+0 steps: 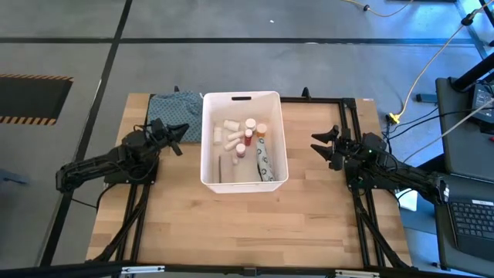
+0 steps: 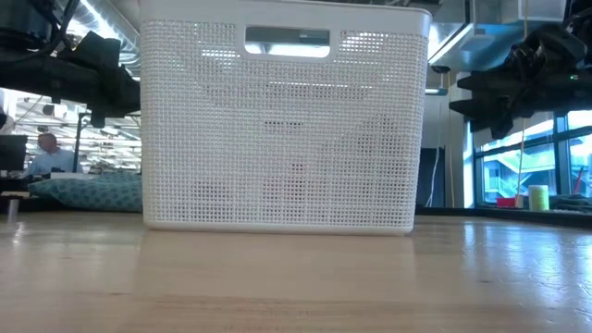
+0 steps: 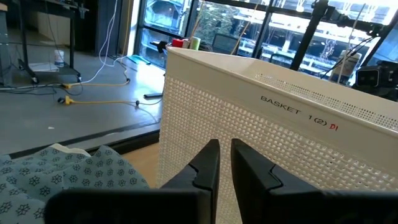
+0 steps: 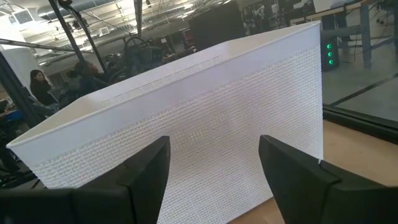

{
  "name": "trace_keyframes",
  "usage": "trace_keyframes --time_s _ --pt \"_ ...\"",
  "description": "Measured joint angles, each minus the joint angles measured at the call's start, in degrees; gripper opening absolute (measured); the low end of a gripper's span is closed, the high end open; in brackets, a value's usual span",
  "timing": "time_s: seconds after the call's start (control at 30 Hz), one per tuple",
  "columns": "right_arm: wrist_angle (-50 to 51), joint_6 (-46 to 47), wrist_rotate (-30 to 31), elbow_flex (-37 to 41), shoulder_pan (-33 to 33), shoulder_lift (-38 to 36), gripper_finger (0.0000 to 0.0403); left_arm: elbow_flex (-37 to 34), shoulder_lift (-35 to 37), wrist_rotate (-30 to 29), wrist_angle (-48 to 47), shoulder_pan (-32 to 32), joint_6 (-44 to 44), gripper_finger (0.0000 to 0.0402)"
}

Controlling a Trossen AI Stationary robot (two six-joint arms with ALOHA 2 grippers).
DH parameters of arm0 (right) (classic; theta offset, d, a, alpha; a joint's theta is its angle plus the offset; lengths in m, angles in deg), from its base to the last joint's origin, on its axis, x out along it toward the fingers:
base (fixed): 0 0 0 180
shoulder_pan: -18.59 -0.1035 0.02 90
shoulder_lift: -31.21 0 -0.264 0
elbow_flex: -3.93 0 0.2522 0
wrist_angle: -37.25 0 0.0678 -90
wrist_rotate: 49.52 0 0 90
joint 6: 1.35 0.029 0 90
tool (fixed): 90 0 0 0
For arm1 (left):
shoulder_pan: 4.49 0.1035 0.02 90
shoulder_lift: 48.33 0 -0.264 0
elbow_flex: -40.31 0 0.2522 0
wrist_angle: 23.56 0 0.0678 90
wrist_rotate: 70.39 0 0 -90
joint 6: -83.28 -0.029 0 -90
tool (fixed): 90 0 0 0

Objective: Pick & place medical supplies in basket/bin
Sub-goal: Return to Home Position

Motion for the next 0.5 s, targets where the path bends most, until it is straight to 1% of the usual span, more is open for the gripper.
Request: trace_keyframes --time_s 0.17,0.5 --pt "0.01 0.00 0.00 0.00 0.01 0.00 0.0248 0.00 0.01 0.02 0.00 0.00 0.00 0.0038" --pt "0.00 0.00 0.00 0.00 -0.01 0.00 0.0248 0.00 0.01 0.02 0.00 0.02 0.00 0.0032"
